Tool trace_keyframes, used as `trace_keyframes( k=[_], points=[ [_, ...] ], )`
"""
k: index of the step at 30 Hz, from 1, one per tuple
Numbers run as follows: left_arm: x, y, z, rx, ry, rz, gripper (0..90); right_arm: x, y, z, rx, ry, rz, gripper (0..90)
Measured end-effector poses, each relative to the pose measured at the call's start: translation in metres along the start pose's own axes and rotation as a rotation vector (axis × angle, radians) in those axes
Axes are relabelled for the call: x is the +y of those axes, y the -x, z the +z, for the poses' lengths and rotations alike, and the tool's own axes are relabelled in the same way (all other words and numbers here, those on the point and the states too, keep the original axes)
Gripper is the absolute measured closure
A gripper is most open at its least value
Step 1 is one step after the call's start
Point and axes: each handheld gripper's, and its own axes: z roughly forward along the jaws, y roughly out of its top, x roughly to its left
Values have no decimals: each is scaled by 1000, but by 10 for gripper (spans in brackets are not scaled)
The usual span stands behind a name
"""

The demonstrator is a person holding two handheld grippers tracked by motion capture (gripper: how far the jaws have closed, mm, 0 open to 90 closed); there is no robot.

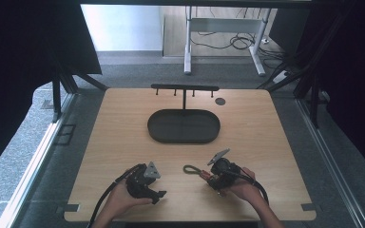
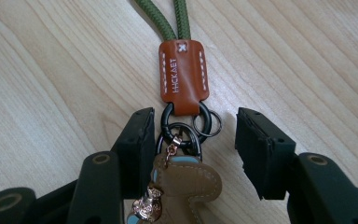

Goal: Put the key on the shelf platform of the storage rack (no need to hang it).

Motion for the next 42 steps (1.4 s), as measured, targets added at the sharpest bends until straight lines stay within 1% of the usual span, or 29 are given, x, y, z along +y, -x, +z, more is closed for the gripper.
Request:
trace_keyframes(
  k=[6,15,22,28,36,42],
  points=[
    [0,0,0,1,1,0,247,0,-1,2,-3,-3,1,492],
    [0,0,1,1,-4,1,245,4,1,5,1,-6,2,492],
    [0,0,1,0,-2,-2,244,11,4,7,-1,-18,-4,491],
    [0,0,1,0,1,-5,244,16,5,10,9,-26,-5,485],
    [0,0,1,1,3,-5,244,24,4,12,3,-41,-21,488],
    [-1,-1,1,2,4,-8,244,29,3,14,10,-49,-17,505]
  ],
)
